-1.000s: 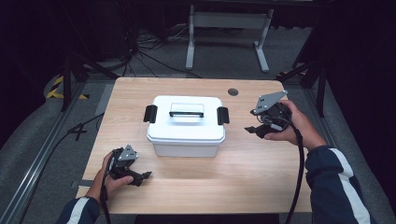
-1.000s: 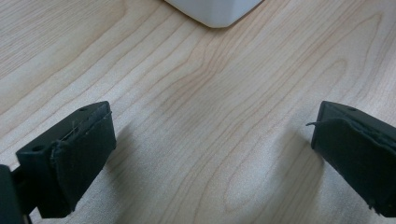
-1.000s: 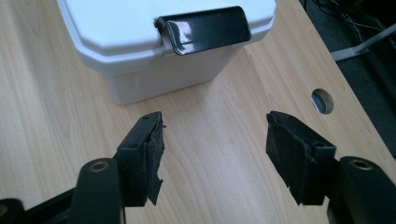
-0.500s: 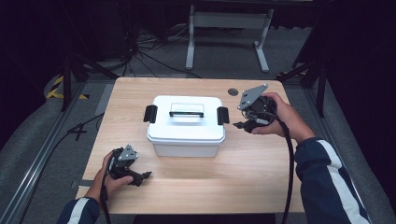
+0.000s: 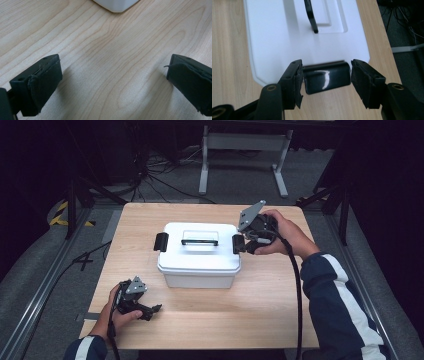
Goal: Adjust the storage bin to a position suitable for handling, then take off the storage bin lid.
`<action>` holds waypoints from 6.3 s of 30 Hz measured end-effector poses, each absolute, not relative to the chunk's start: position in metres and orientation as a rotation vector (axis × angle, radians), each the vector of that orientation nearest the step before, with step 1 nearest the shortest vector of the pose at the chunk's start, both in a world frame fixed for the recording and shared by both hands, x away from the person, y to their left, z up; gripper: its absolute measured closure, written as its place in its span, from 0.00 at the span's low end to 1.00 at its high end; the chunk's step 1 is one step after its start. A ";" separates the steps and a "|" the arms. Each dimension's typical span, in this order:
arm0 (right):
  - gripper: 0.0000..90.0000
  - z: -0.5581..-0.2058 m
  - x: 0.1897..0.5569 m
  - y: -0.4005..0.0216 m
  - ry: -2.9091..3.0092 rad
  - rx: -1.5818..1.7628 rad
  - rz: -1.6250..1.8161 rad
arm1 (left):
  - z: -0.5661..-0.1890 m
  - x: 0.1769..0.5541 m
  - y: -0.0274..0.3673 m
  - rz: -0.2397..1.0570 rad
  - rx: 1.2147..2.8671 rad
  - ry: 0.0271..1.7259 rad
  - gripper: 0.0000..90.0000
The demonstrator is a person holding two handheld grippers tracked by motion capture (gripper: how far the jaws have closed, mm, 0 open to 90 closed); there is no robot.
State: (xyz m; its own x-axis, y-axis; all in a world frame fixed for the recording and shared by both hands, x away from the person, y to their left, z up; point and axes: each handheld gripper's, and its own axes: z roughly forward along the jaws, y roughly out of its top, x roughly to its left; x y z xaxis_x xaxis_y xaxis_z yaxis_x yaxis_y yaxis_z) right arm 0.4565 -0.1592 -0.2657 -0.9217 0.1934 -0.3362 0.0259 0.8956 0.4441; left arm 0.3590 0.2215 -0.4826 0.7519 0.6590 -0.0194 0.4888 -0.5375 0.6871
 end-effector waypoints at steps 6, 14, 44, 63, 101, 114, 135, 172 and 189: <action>0.50 -0.265 0.467 -0.133 2.705 0.084 0.594 | -0.483 0.357 0.221 0.328 2.240 0.882 0.01; 0.54 -0.270 0.471 -0.106 2.731 0.042 0.560 | -0.483 0.351 0.222 0.343 2.228 0.905 0.01; 0.94 -0.286 0.476 -0.052 2.762 -0.093 0.372 | -0.482 0.351 0.223 0.347 2.241 0.902 0.01; 0.94 -0.271 0.472 -0.069 2.704 -0.088 0.534 | -0.482 0.351 0.223 0.347 2.240 0.902 0.01; 0.94 -0.244 0.450 -0.129 2.629 -0.046 0.602 | -0.482 0.349 0.222 0.347 2.231 0.919 0.01; 0.94 -0.238 0.443 -0.169 2.589 0.006 0.633 | -0.483 0.349 0.222 0.350 2.222 0.921 0.01; 0.94 -0.230 0.434 -0.240 2.522 0.140 0.682 | -0.483 0.349 0.222 0.348 2.226 0.920 0.01; 0.94 -0.255 0.432 -0.325 2.461 0.401 0.726 | -0.483 0.351 0.223 0.338 2.238 0.897 0.00; 0.94 -0.290 0.437 -0.340 2.497 0.479 0.732 | -0.483 0.353 0.222 0.332 2.241 0.888 0.00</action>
State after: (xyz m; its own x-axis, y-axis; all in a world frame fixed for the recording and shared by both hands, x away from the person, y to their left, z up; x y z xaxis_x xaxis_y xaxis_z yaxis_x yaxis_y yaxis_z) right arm 0.4371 -0.3399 -0.2903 -0.8182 0.4524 -0.3547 0.1894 0.7947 0.5767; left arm 0.3528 0.2221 -0.4829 0.7331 0.6800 -0.0167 0.5026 -0.5250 0.6868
